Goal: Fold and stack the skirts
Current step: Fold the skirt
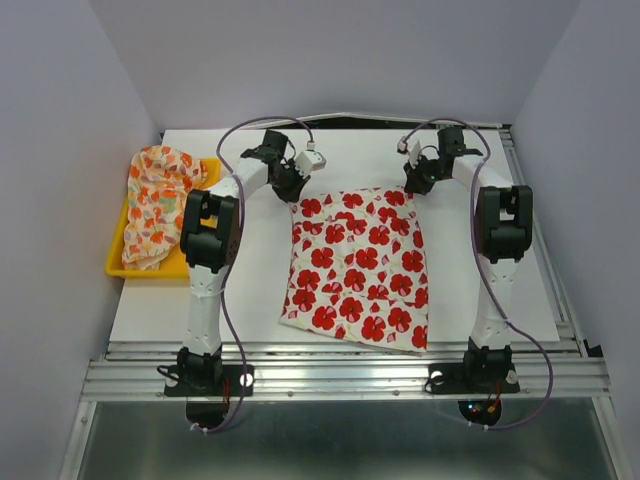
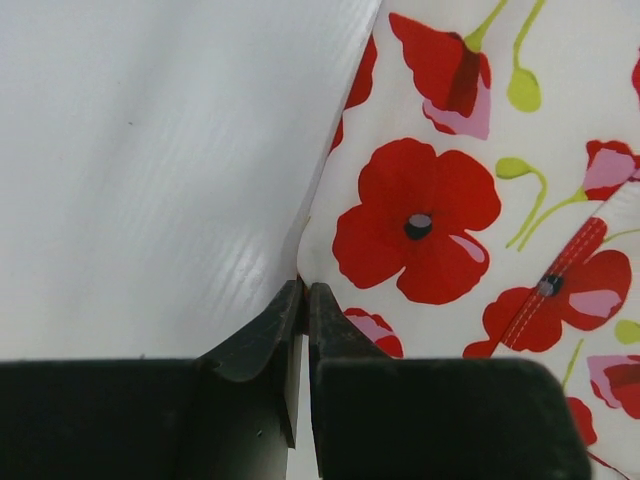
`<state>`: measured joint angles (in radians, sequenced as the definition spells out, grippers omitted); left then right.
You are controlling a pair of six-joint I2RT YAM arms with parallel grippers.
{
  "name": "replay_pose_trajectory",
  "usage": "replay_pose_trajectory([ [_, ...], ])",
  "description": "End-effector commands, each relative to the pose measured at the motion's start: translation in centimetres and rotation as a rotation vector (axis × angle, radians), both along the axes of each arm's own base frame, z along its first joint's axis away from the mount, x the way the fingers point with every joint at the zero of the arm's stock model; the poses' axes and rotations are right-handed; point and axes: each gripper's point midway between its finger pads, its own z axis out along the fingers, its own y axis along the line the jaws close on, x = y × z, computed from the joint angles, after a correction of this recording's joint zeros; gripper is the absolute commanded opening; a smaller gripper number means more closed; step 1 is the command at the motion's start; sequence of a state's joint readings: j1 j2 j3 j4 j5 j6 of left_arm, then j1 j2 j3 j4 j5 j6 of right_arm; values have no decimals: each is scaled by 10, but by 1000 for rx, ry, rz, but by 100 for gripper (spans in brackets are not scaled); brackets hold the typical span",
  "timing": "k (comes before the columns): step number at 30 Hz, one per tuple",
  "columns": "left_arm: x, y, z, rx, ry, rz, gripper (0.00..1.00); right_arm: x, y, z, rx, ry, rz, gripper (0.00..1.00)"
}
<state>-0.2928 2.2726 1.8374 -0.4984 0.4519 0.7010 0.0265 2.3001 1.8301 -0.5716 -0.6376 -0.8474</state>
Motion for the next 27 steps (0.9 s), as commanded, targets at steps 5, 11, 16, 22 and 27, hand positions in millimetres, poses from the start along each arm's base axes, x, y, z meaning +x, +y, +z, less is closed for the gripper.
replay_pose_trajectory([
  [5,61,7,109,-108,-279,111,0,57,-12,108,36,-244,-96,1],
  [11,31,-2,155,-186,-336,30,0,14,-4,144,54,-287,-16,1],
  [16,-31,1,164,-186,-371,-78,0,-55,2,170,46,-332,94,1],
  [22,-123,7,128,-145,-286,-240,0,-157,2,118,-16,-239,251,1],
  [27,-202,-1,86,-126,-201,-401,0,-245,-3,82,-112,-261,468,1],
])
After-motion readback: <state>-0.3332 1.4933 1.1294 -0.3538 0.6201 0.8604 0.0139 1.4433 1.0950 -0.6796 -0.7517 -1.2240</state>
